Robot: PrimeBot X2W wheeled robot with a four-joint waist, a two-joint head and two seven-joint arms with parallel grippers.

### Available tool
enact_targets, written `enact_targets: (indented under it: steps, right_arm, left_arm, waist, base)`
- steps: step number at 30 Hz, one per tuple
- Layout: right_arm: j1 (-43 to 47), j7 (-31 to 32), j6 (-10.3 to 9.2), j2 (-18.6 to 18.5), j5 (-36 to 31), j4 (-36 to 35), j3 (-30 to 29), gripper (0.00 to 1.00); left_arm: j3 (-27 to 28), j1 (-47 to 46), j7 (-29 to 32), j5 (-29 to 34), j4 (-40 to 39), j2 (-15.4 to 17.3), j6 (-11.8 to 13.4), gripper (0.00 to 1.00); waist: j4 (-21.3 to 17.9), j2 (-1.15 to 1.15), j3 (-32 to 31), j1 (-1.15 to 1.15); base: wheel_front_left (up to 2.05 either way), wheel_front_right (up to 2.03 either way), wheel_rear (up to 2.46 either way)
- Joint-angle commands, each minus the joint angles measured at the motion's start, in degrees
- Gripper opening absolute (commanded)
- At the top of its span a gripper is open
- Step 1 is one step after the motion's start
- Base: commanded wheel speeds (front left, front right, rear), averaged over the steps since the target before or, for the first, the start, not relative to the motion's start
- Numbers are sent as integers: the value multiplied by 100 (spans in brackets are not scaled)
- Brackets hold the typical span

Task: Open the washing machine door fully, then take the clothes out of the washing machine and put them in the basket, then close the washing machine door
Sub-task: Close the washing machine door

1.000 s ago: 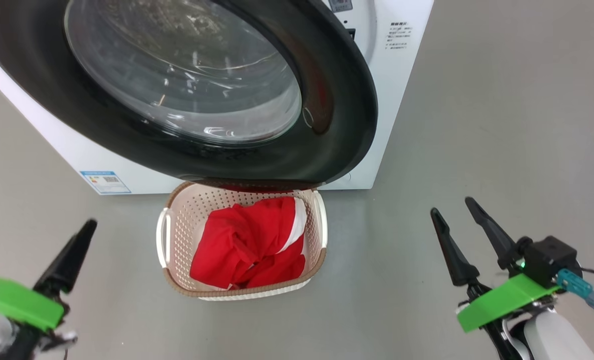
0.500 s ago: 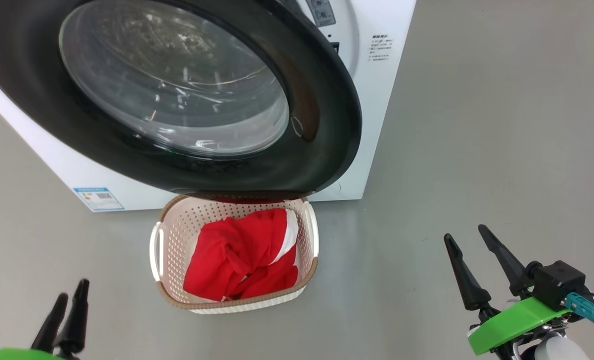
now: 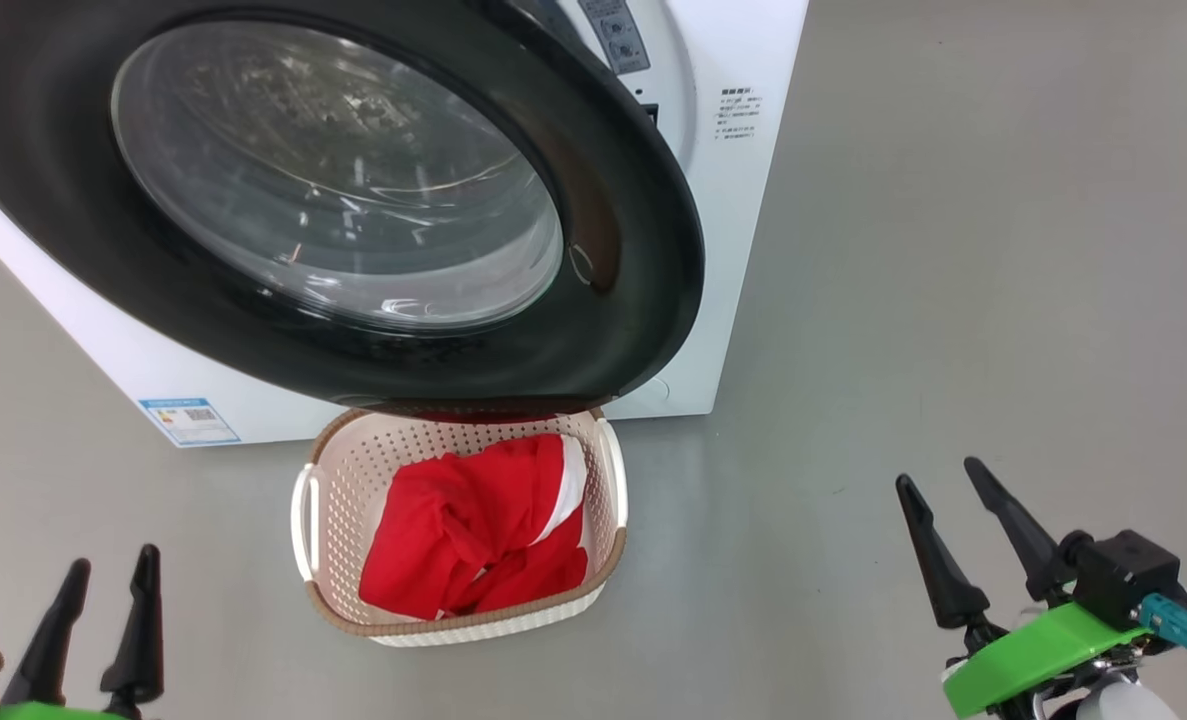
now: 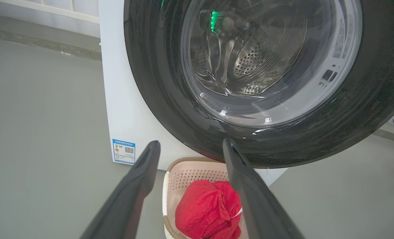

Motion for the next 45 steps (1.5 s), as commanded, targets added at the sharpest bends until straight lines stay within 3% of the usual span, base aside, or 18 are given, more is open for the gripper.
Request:
enact_targets:
  steps: [1, 6, 13, 20, 34, 35, 36, 37, 45]
  right_arm:
    - [49, -69, 9, -77, 16, -150, 104, 100]
    - [58, -69, 9, -77, 5, -164, 88, 100]
    - [99, -69, 9, -75, -19, -156, 50, 100]
    - [117, -69, 9, -35, -57, -149, -6, 100]
    - [-54, -69, 9, -15, -39, -187, 51, 100]
    - [-99, -69, 9, -13, -24, -198, 72, 50]
    - [-152, -69, 9, -13, -18, -206, 97, 32]
    - [-214, -69, 9, -14, -10, -210, 131, 3]
    - [-883, -69, 9, 85, 53, -157, 527, 0]
  left_arm:
    - [368, -30, -69, 259, -188, 93, -18, 100]
    - [984, 225, -69, 1501, -593, -460, -18, 100]
    - [1293, 488, -69, 2271, -730, -945, -18, 100]
    - [1453, 514, -70, 2447, -605, -1135, -18, 100]
    - [1436, 449, -70, 2512, -663, -1165, -18, 100]
    - [1423, 434, -70, 2522, -666, -1173, -18, 100]
    - [1412, 419, -70, 2534, -671, -1182, -18, 100]
    - [1407, 404, -70, 2541, -676, -1193, -18, 100]
    - [1383, 274, -70, 2572, -704, -1262, -18, 100]
  waist:
    - [-6, 0, -6, 0]
    - [-40, 0, -32, 0]
    - [-75, 0, -34, 0]
    - [-75, 0, 17, 0]
    - [-7, 0, 65, 0]
    - [5, 0, 77, 0]
    - [19, 0, 89, 0]
    - [34, 0, 103, 0]
    - [218, 0, 208, 0]
  base:
    - [0, 0, 0]
    - [0, 0, 0]
    - [0, 0, 0]
    - [0, 0, 0]
    - [0, 0, 0]
    - [0, 0, 0]
    - [0, 0, 0]
    - [0, 0, 0]
    - [0, 0, 0]
